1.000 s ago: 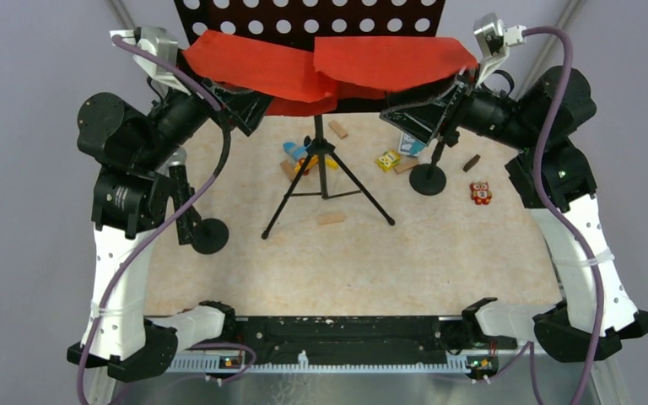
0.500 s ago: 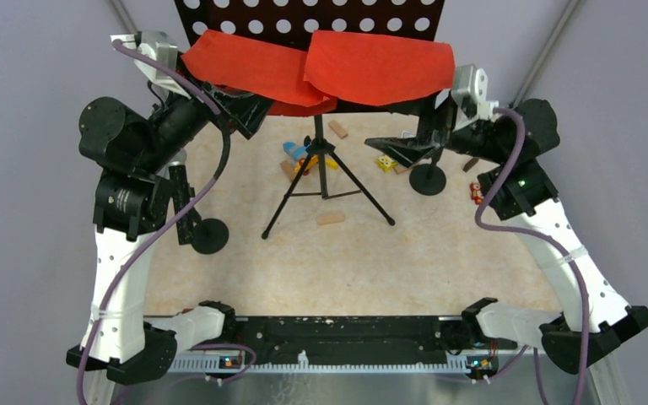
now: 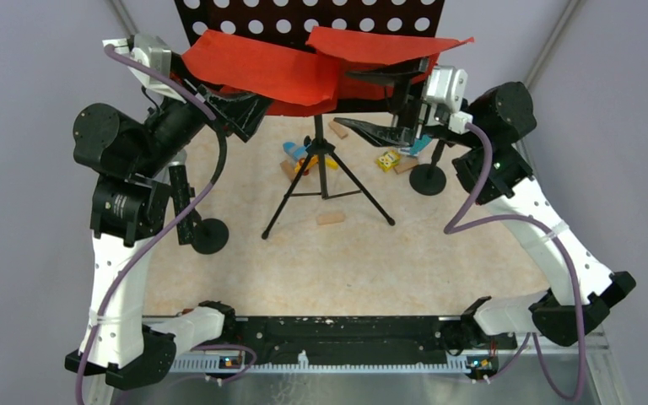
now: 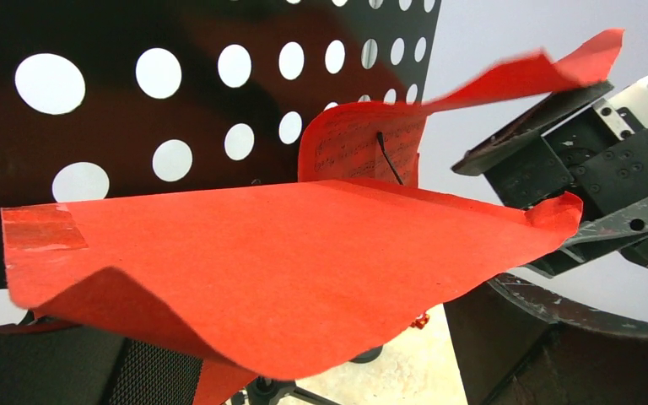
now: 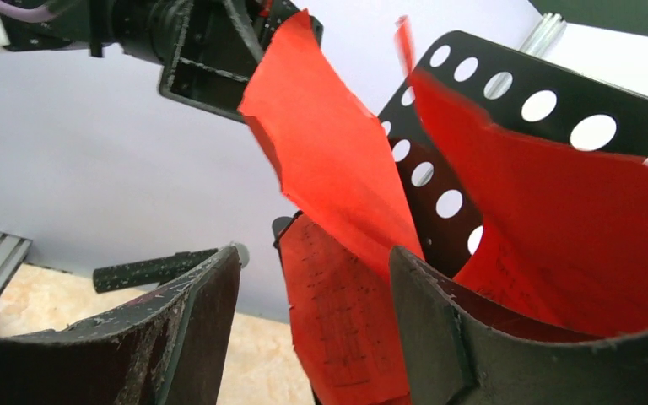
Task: Pack up the instrument practice props
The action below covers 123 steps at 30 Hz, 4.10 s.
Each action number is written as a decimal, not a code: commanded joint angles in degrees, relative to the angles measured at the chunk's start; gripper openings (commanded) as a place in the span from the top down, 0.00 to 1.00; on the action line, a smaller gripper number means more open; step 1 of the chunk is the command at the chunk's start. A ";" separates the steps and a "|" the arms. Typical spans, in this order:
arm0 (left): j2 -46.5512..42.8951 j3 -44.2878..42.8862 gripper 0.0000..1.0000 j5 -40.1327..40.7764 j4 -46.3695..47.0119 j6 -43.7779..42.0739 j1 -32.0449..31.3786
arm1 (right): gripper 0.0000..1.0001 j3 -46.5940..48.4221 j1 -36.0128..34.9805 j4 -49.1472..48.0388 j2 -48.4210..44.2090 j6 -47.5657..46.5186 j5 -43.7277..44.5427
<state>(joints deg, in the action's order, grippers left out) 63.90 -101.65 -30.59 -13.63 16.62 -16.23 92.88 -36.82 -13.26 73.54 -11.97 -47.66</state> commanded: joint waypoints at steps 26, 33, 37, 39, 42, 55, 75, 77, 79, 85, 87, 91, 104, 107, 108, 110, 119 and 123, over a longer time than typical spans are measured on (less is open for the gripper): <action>-7.59 6.93 0.01 15.13 -2.60 -4.46 -0.12 | 1.00 23.52 -5.14 1.79 17.66 5.09 11.95; -6.74 9.19 0.01 17.95 -3.17 -5.24 -0.12 | 1.00 24.61 -5.19 0.91 18.43 9.11 14.04; -3.18 5.50 0.04 24.49 -7.82 -3.70 -0.12 | 1.00 24.69 -5.13 1.05 18.15 9.44 13.23; -0.57 2.83 0.07 24.83 -10.61 -3.87 -0.12 | 1.00 24.37 -5.19 1.03 17.80 9.50 12.91; 2.54 -0.04 0.12 23.61 -13.34 -3.61 -0.10 | 1.00 24.11 -5.24 1.45 17.57 9.27 12.52; 4.26 -0.40 0.53 23.78 -11.31 -3.34 -0.12 | 1.00 21.95 -5.30 0.88 16.08 9.49 11.65; -2.29 8.56 1.00 24.79 -3.77 -6.74 -0.12 | 1.00 16.20 -6.60 4.29 4.60 9.65 15.00; -2.36 8.56 1.00 24.64 -3.77 -6.95 -0.12 | 1.00 13.76 -6.53 6.56 1.75 7.71 15.12; -2.33 8.65 1.00 24.49 -3.86 -7.03 -0.12 | 1.00 10.67 -6.59 9.81 -1.72 5.11 15.31; -2.63 9.32 0.86 23.71 -3.43 -7.38 -0.11 | 1.00 -4.04 -6.57 18.50 -14.95 -0.42 15.31; -2.77 9.57 0.72 23.21 -3.40 -7.47 -0.12 | 1.00 -9.26 -6.58 20.15 -19.46 0.21 14.97; -3.47 9.92 0.49 22.34 -3.41 -7.61 -0.10 | 1.00 -17.90 -6.57 22.44 -27.09 5.36 16.04; -12.61 14.89 0.08 25.50 -7.49 -7.33 -0.11 | 1.00 -35.51 -6.57 34.86 -41.69 27.70 43.08; -17.04 18.32 0.04 27.77 -9.79 -6.07 -0.12 | 1.00 -35.51 -6.58 44.05 -39.52 34.12 56.12; -18.52 19.68 0.03 28.25 -10.41 -5.69 -0.10 | 1.00 -35.62 -6.59 46.59 -38.53 36.12 60.74; -21.15 22.32 0.01 29.78 -11.81 -4.58 -0.10 | 1.00 -36.72 -6.55 50.44 -36.92 40.29 70.58; -26.98 28.99 0.01 29.38 -16.73 -1.70 -0.12 | 1.00 -48.48 9.86 45.14 -32.53 42.72 78.32; -27.91 29.82 0.01 29.53 -17.71 -1.35 -0.12 | 1.00 -53.66 24.83 40.08 -30.41 41.64 65.81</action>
<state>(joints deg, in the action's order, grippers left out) 37.15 -72.55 -1.58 -30.70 13.89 -16.23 41.89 -21.98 32.34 42.02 29.28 25.26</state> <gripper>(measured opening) 0.987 0.003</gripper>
